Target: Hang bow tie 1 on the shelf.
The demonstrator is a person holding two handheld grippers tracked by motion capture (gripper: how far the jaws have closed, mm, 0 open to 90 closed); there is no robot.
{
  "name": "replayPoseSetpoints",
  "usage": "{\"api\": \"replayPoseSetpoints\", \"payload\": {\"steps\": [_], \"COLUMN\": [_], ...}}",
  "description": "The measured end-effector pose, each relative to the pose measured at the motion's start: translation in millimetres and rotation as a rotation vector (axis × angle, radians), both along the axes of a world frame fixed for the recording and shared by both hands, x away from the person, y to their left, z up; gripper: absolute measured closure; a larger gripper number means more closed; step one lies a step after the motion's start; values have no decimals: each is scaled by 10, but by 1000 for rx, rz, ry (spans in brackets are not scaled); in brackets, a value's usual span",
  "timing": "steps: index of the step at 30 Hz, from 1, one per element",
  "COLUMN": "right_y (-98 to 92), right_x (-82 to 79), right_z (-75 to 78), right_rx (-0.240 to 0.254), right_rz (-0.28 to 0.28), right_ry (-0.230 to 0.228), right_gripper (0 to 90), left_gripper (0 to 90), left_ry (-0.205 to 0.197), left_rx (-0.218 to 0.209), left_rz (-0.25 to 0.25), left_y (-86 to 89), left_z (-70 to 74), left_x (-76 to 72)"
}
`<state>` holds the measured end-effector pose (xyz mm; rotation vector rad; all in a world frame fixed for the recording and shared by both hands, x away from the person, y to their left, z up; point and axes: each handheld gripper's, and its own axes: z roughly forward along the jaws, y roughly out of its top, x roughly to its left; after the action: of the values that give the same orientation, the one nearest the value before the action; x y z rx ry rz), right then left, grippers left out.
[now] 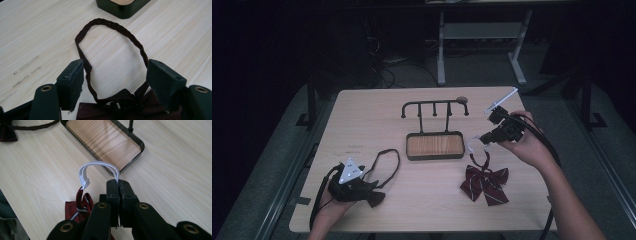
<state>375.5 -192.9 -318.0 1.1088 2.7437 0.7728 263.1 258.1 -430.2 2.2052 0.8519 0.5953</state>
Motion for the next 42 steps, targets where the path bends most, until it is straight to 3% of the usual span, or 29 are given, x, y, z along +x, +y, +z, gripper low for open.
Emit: {"api": "replayPoseSetpoints", "payload": {"steps": [19,42], "right_y": [83,123], "right_x": [29,84], "right_z": [357,589], "right_rx": [-16,-12], "right_rz": [3,1], "right_ry": [-65,-111], "right_gripper": [875,876], "left_gripper": [308,308], "left_ry": [-3,-4], "left_rx": [-9,0], "left_rz": [4,-1], "left_y": [2,12], "left_z": [-1,7], "left_x": [0,0]}}
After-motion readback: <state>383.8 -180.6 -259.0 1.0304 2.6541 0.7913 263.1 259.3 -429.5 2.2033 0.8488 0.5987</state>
